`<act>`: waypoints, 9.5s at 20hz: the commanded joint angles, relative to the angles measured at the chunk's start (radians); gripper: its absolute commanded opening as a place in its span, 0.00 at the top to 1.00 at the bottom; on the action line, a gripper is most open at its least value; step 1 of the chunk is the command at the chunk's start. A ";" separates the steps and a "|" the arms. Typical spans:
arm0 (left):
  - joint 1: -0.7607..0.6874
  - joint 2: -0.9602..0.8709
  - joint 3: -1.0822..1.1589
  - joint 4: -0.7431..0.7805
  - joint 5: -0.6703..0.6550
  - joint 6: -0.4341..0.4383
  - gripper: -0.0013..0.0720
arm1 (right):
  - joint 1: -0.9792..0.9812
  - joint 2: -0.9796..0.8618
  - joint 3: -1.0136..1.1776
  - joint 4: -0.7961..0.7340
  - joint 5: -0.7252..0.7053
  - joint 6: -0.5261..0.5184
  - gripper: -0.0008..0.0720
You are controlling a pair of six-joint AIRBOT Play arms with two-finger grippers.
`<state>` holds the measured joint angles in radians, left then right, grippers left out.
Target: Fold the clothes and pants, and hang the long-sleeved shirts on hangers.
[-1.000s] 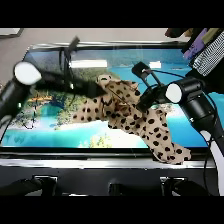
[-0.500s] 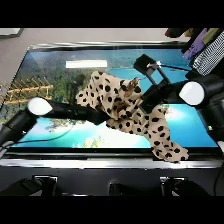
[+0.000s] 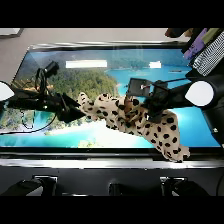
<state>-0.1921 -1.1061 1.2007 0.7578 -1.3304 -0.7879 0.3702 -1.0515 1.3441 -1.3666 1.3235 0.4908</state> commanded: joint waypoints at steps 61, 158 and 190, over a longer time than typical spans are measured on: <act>-0.083 -0.080 -0.069 -0.036 0.415 0.225 0.01 | -0.466 0.223 -0.319 0.284 0.116 0.000 0.97; -0.071 -0.073 0.076 -0.035 0.512 -0.455 0.02 | -1.165 0.027 0.649 -0.713 -0.875 1.905 0.42; 0.201 0.238 -0.174 0.518 0.294 -0.544 0.96 | -0.289 -0.033 -0.210 -0.003 -0.016 0.945 0.96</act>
<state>0.0078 -0.8684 1.0279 1.2686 -1.0363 -1.3315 0.0807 -1.0855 1.1381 -1.3712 1.3090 1.4342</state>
